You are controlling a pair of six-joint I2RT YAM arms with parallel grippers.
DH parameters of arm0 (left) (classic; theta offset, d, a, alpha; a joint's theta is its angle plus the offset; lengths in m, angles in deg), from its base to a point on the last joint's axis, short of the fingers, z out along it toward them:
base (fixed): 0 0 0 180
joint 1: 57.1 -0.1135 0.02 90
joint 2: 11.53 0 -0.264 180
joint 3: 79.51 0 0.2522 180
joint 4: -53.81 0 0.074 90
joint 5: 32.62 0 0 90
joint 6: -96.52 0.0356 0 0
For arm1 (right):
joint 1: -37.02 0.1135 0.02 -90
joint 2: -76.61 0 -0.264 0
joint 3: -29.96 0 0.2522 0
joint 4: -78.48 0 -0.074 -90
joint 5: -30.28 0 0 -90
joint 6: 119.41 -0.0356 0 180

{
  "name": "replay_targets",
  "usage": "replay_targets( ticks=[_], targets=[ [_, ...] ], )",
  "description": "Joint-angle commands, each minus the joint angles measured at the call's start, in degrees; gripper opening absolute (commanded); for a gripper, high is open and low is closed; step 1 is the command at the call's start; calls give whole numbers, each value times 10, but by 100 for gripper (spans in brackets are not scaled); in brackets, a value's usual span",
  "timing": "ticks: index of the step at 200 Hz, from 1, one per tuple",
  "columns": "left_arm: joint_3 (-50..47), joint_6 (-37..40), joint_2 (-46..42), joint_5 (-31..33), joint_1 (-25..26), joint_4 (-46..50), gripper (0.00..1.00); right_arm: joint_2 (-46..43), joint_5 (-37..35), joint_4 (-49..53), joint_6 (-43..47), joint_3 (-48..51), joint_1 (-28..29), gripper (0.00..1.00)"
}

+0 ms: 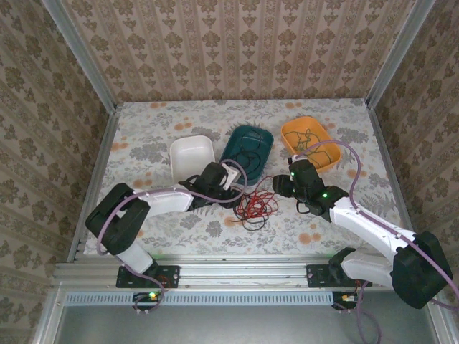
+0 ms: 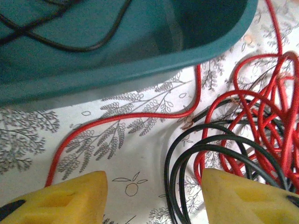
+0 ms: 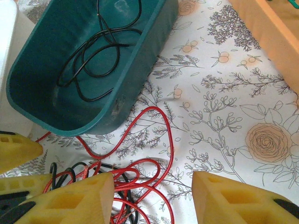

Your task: Untangle the cables

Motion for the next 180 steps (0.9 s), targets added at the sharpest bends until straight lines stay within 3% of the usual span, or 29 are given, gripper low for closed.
replay_targets(
  ticks=[1,45,69,102,119,152,180],
  targets=[
    [21,18,23,10,5,21,54,-3,-20,8,-10,11,2,49],
    [51,23,61,20,15,21,47,-8,-18,14,-6,11,2,49],
    [64,29,75,20,24,23,38,-14,-18,16,-5,14,2,49],
    [69,32,76,17,30,24,13,-23,-22,17,-7,18,2,49],
    [63,32,59,29,30,24,5,-22,-19,16,-3,18,2,49],
    [37,35,-15,70,33,16,0,-1,87,-20,36,20,5,53],
    [24,43,-94,53,37,13,0,54,152,-39,57,4,28,56]
  ],
)
